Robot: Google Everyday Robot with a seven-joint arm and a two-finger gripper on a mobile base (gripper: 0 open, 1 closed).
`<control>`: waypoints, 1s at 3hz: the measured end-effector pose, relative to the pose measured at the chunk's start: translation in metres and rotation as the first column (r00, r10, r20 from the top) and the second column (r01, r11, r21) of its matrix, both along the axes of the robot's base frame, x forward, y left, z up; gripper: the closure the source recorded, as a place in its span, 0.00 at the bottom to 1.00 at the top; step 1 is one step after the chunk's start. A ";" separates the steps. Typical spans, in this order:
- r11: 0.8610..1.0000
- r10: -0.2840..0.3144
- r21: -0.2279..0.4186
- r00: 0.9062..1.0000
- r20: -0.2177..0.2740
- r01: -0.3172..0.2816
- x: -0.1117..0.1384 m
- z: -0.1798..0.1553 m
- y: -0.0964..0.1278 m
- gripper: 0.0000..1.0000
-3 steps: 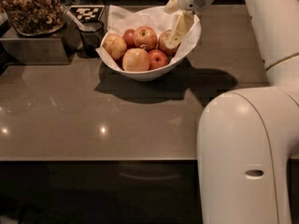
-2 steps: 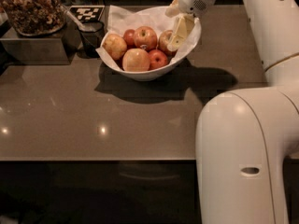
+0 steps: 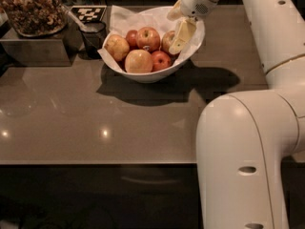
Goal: Pick apple from white bowl
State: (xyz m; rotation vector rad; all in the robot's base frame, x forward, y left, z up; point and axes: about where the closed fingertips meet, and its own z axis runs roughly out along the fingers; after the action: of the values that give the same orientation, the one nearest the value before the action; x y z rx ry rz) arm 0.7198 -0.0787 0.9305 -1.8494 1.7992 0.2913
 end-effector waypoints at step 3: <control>1.000 0.026 0.017 0.999 -0.040 -0.025 -0.001 -0.019 0.011 0.18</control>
Offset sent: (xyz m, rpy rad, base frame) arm -0.0182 0.0040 -0.0203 -0.0060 0.0924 0.0559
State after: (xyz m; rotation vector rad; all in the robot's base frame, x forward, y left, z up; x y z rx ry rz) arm 0.7193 -0.0677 0.9111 -1.8684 1.7952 0.3543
